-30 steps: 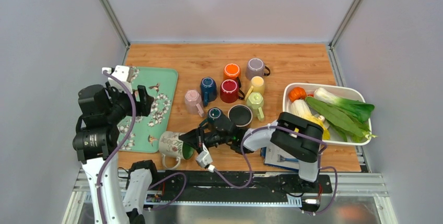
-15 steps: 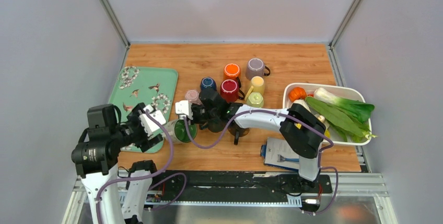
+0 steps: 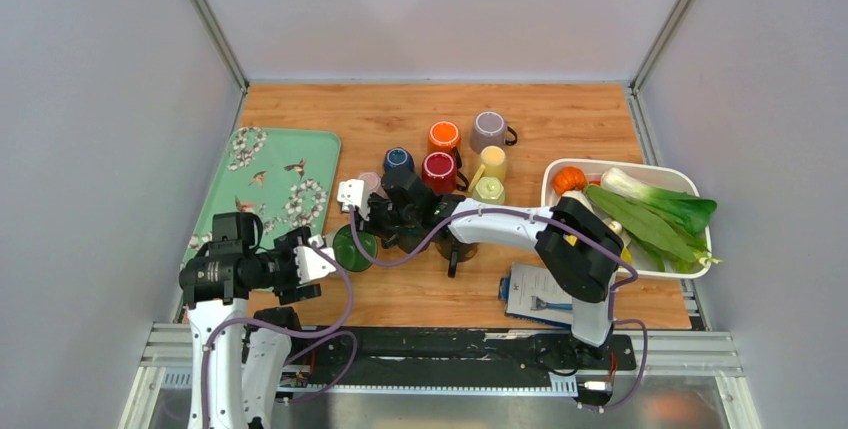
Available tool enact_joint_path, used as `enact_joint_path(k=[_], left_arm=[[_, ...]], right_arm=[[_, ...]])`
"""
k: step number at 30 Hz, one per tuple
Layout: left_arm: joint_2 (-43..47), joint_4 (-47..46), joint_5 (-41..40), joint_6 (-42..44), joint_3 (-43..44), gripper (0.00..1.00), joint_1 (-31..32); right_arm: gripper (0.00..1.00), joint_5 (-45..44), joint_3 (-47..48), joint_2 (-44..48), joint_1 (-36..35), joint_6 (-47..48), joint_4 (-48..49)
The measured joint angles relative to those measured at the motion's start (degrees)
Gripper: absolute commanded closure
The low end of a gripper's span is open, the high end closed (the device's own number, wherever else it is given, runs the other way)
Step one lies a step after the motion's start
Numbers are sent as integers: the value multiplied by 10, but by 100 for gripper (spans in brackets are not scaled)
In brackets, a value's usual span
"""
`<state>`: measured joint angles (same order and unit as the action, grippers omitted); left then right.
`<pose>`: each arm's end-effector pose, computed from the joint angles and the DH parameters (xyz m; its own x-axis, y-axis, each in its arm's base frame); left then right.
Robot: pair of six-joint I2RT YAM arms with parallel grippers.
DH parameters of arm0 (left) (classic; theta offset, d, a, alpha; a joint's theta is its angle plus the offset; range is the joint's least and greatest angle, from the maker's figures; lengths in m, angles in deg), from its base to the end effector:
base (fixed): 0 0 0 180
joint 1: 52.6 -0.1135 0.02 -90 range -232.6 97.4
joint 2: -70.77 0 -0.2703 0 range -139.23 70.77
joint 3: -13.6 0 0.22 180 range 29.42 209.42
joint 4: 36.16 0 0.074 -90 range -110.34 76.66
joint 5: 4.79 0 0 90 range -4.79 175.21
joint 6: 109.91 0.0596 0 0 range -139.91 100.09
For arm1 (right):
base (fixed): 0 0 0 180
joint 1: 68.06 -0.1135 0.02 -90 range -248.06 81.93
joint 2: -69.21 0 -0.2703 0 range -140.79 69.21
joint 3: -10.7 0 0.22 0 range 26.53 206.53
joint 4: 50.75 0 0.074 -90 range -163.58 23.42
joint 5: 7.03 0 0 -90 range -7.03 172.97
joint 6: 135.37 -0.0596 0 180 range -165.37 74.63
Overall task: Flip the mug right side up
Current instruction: Turn over the cup at the center of the board.
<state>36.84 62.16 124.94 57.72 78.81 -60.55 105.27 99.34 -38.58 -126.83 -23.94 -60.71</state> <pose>0.0355 -0.0335 0.2683 -0.0581 0.7504 -0.6584 0.9209 0.2950 0.2550 0.2001 0.3736 0.2359 0.1171 -0.4589 -0.8807 -0.9886 0.0307 -0.1474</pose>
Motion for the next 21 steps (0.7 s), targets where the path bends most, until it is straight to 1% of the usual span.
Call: enact_joint_path(k=[3, 6, 10, 15, 19, 21], left_arm=[[-13, -31, 3, 30, -24, 22, 0], [-40, -51, 1, 65, -22, 25, 0], [-80, -55, -10, 106, -3, 30, 0], [-116, -58, -21, 144, -2, 33, 21], [-126, -82, -46, 157, -40, 35, 45], [-129, -103, -57, 155, -58, 40, 56]], right_arm=[[100, -2, 0, 0, 0, -4, 0], [100, -2, 0, 0, 0, -5, 0], [100, -4, 0, 0, 0, -5, 0], [100, -6, 0, 0, 0, -9, 0], [100, -8, -1, 0, 0, -13, 0], [100, -8, -1, 0, 0, -14, 1]])
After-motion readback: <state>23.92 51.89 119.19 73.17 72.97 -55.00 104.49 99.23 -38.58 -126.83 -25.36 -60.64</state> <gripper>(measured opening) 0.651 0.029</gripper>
